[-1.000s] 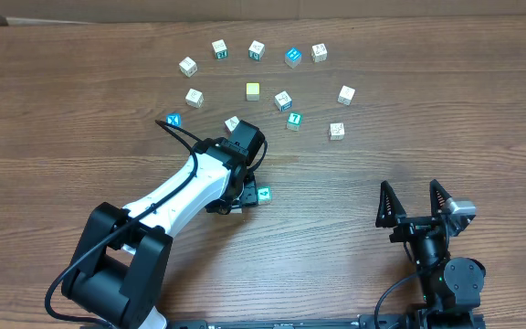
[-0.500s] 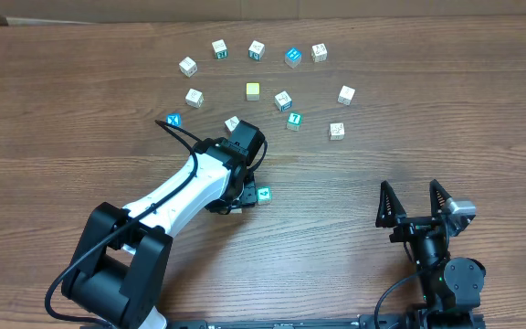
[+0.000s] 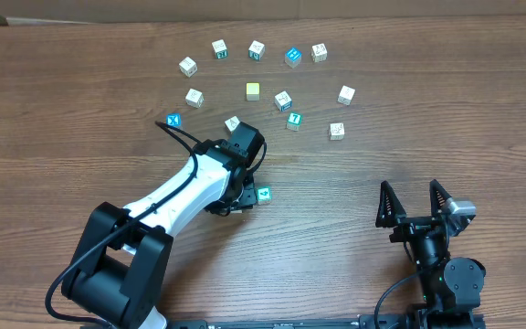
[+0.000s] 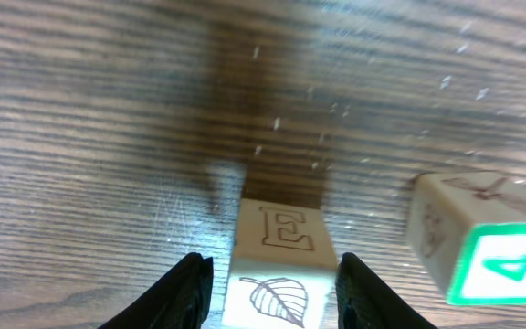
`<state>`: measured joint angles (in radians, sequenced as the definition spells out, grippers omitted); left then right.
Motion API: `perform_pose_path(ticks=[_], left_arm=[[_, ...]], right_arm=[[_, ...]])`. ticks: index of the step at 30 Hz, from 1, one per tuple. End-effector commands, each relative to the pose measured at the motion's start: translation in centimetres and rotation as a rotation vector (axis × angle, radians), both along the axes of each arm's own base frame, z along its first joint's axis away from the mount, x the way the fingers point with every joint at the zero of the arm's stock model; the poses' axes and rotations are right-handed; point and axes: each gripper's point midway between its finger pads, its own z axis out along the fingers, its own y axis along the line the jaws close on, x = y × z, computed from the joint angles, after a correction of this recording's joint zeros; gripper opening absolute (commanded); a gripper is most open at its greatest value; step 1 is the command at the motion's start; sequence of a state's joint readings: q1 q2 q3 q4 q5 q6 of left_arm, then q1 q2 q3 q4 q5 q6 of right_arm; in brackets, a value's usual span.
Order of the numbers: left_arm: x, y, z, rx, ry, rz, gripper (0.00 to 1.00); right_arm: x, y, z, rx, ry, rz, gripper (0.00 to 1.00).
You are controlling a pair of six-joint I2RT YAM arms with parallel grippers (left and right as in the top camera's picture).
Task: Form a horizontal line
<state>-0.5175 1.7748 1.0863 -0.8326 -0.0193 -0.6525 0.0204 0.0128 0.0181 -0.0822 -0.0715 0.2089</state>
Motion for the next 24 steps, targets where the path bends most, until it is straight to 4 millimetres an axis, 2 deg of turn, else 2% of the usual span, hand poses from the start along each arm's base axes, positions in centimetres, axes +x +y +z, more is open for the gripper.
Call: perform_pose_path(ticks=[1,10,24], left_arm=[[-0.59,0.39,-0.51,0.022,0.006,-0.002,0.40],[0.05,-0.04,-0.47,0.004,-0.019,0.000,0.27],[0.29,-0.52,-0.45,-0.025,-0.025,0.044,0.26]], right_arm=[[0.00,-0.06,-0.14,-0.001,-0.005,-0.002,1.00],[0.00,-0.06,-0.14,-0.001,-0.005,-0.002,1.00],[0.00,-0.06,-0.14,-0.001,-0.005,-0.002,1.00]])
